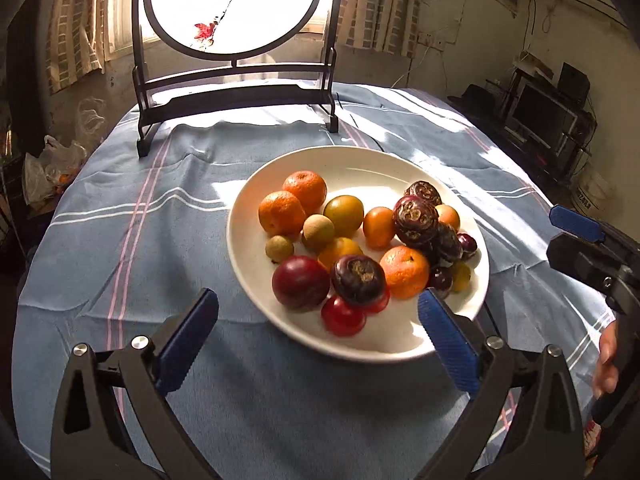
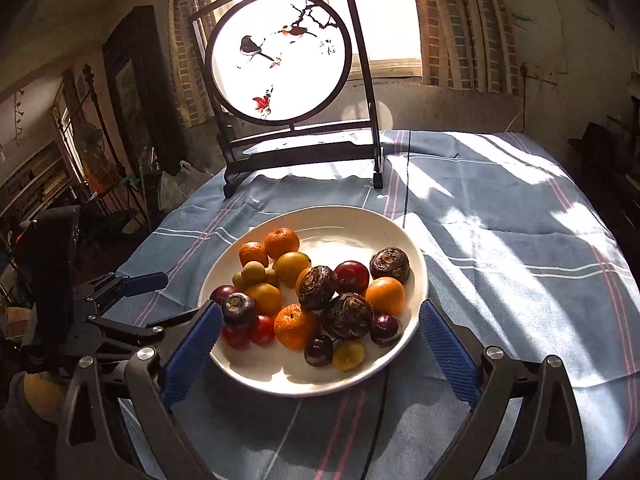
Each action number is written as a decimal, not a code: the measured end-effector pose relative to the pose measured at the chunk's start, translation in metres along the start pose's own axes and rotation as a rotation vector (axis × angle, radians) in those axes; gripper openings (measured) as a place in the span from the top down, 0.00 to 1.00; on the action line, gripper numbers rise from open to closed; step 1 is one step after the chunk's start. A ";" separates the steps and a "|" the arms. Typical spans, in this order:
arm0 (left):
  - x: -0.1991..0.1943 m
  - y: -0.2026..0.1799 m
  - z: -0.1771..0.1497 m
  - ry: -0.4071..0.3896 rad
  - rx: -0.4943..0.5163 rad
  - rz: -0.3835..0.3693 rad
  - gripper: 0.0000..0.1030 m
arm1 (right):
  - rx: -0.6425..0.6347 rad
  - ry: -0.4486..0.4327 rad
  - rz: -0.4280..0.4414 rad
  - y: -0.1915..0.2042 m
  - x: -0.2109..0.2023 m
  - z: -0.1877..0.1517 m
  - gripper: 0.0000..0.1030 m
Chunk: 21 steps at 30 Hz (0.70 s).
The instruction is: Organize fruits
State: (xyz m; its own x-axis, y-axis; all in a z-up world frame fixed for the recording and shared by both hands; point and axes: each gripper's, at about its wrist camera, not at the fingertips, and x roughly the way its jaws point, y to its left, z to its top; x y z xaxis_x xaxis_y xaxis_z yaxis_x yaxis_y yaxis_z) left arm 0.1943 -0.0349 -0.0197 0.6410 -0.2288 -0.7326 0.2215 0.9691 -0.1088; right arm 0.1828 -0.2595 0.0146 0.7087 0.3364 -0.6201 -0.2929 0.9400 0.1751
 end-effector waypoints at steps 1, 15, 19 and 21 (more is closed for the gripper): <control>-0.007 0.000 -0.010 0.011 -0.005 -0.004 0.05 | 0.006 0.005 -0.004 -0.002 -0.008 -0.009 0.04; -0.140 -0.013 -0.104 -0.149 -0.063 0.151 0.05 | 0.080 -0.039 -0.087 -0.020 -0.119 -0.092 0.04; -0.155 -0.014 -0.111 -0.155 -0.087 0.158 0.05 | 0.076 -0.059 -0.079 -0.016 -0.139 -0.100 0.04; -0.162 -0.017 -0.114 -0.165 -0.080 0.179 0.05 | 0.068 -0.072 -0.089 -0.015 -0.148 -0.103 0.04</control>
State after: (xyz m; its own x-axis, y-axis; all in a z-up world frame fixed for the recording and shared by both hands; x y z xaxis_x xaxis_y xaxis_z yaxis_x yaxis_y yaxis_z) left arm 0.0026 -0.0039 0.0246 0.7776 -0.0586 -0.6260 0.0391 0.9982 -0.0448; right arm 0.0168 -0.3292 0.0250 0.7746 0.2528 -0.5797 -0.1847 0.9671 0.1750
